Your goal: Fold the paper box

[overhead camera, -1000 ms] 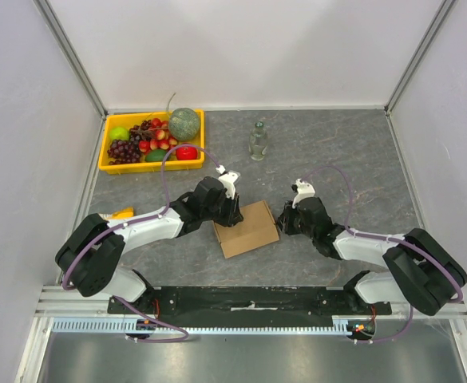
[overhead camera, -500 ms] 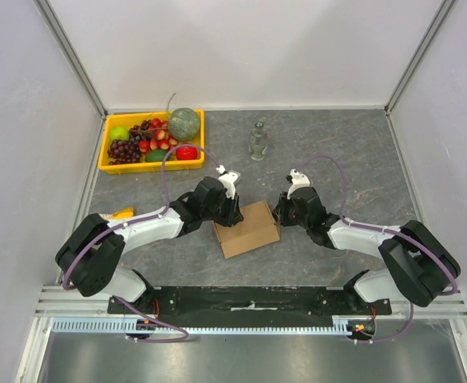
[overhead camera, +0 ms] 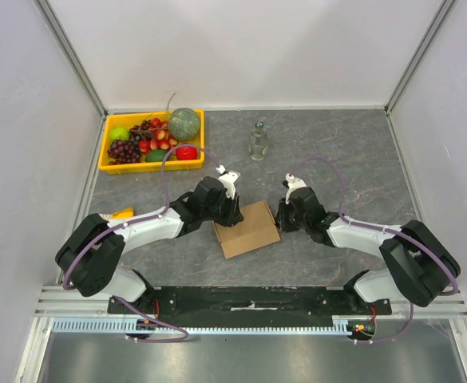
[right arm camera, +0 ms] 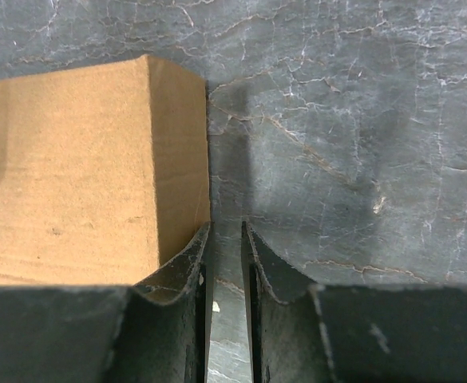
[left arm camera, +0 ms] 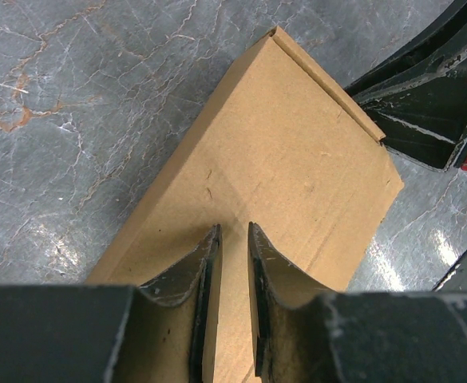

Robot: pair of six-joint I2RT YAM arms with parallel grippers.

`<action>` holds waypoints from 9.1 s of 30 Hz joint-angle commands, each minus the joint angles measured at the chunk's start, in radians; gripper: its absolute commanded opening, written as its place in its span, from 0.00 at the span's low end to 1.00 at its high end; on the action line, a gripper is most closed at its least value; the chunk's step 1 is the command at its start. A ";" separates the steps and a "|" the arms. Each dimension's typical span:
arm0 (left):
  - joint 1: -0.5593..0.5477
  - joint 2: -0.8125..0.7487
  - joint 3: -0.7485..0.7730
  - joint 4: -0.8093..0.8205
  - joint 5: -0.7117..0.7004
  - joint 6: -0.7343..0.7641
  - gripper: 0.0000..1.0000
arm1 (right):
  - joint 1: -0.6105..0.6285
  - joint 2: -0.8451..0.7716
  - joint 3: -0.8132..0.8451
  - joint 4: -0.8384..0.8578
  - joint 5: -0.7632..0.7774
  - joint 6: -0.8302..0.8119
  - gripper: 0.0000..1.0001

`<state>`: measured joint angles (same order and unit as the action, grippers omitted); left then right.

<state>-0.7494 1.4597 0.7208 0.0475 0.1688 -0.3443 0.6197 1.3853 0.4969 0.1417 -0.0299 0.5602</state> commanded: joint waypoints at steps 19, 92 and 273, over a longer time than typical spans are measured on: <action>-0.010 0.007 0.006 -0.072 0.005 0.021 0.25 | -0.011 -0.031 0.106 -0.272 -0.136 -0.102 0.26; -0.008 0.002 0.009 -0.077 0.003 0.021 0.25 | -0.031 -0.193 -0.043 -0.068 -0.476 -0.013 0.55; -0.103 -0.354 -0.327 -0.041 0.029 -0.303 0.47 | -0.058 0.006 -0.093 0.294 -0.281 0.155 0.48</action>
<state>-0.8486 1.1027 0.3649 -0.0536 0.1482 -0.6205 0.5579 1.4078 0.4240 0.4332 -0.3080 0.7109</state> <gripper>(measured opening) 0.503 0.488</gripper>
